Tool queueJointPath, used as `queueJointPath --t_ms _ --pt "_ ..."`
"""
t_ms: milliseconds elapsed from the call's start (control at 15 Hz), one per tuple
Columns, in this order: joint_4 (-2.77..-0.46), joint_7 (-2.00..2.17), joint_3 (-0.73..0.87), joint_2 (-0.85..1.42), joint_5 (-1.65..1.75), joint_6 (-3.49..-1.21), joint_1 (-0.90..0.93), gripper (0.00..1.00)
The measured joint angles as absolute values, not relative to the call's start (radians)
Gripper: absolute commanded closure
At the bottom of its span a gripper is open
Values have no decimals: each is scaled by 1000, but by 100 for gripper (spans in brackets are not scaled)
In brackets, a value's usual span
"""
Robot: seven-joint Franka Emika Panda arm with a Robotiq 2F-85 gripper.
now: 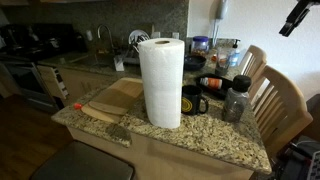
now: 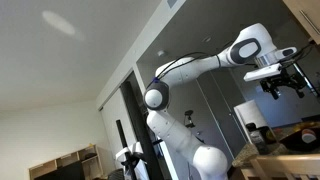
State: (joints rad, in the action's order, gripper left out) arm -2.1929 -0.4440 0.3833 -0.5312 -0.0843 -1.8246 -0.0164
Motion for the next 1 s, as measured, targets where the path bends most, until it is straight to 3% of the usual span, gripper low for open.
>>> queueJointPath --t_ms 600,1000 --pt "-2193 -467 373 -531 -65 -1824 -20 0" --pt "-2174 -697 374 -528 91 -1701 -21 0"
